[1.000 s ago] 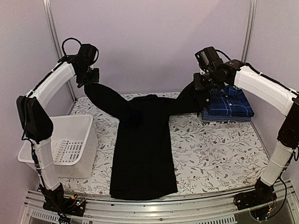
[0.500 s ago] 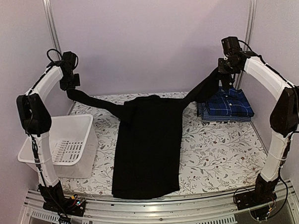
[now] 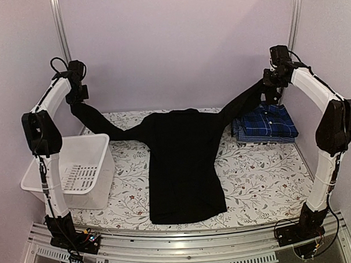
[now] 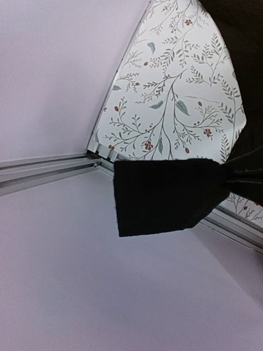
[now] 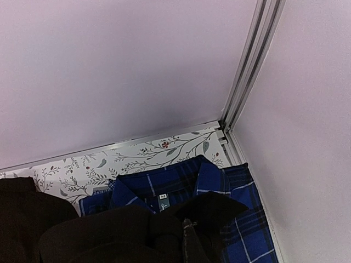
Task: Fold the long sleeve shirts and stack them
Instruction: Flatten out the crumpled shirt at the center of the board.
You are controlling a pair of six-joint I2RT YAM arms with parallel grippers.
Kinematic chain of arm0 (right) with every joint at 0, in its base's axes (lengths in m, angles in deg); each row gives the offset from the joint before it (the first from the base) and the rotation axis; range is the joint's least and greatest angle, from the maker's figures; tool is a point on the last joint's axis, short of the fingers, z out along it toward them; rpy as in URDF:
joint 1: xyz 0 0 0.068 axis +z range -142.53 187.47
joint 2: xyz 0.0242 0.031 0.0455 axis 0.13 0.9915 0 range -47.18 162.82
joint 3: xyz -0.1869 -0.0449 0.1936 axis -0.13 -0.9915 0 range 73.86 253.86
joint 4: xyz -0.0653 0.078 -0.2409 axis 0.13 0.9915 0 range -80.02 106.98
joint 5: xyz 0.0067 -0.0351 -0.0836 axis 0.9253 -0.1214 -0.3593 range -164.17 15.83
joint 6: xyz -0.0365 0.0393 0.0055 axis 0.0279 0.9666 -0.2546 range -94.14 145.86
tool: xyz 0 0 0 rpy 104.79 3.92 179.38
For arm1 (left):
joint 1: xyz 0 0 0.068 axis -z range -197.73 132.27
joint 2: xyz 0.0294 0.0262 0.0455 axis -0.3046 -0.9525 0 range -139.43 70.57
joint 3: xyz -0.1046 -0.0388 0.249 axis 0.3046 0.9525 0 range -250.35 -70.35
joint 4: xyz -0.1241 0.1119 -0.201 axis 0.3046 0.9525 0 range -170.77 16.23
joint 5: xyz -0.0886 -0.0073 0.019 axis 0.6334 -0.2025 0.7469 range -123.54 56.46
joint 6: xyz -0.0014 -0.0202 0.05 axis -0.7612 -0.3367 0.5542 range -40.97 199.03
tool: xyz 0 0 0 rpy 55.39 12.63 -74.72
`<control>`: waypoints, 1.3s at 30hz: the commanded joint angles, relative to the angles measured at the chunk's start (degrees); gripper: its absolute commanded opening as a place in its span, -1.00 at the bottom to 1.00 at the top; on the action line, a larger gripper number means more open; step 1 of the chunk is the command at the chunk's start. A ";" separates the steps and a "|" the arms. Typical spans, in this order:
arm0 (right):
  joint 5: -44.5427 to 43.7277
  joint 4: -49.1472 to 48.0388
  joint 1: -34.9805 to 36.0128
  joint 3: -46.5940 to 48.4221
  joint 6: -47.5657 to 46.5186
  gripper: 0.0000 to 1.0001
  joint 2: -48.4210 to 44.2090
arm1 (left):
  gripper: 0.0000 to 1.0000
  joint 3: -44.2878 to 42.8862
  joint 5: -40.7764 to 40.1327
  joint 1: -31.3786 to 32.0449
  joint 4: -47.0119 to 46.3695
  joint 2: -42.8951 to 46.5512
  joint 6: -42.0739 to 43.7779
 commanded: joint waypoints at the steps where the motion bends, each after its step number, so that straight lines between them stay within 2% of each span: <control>1: 2.78 -1.43 0.30 -0.24 -0.66 -0.93 0.14 | -1.00 -3.19 -2.54 -0.61 0.15 -1.28 0.98; 5: 4.60 -1.27 0.46 -0.17 -0.70 -0.92 0.34 | -1.00 -8.69 -0.25 -0.46 -1.37 -1.73 2.07; 9: 4.85 -1.27 2.49 -0.68 -0.97 -0.90 0.25 | -1.00 -8.38 2.94 0.41 -7.17 0.74 3.57; 15: 2.98 -1.86 6.21 -1.87 -2.00 -0.89 1.02 | -1.00 -8.88 2.82 1.19 -11.81 1.31 5.07; 26: -3.65 -1.10 6.23 -0.36 -3.74 -0.85 1.63 | -1.00 -9.12 1.09 1.15 -12.55 1.95 5.84; 39: -2.73 -0.81 4.98 1.90 -4.00 -0.83 1.37 | -1.00 -6.06 4.36 1.14 -13.19 4.56 6.20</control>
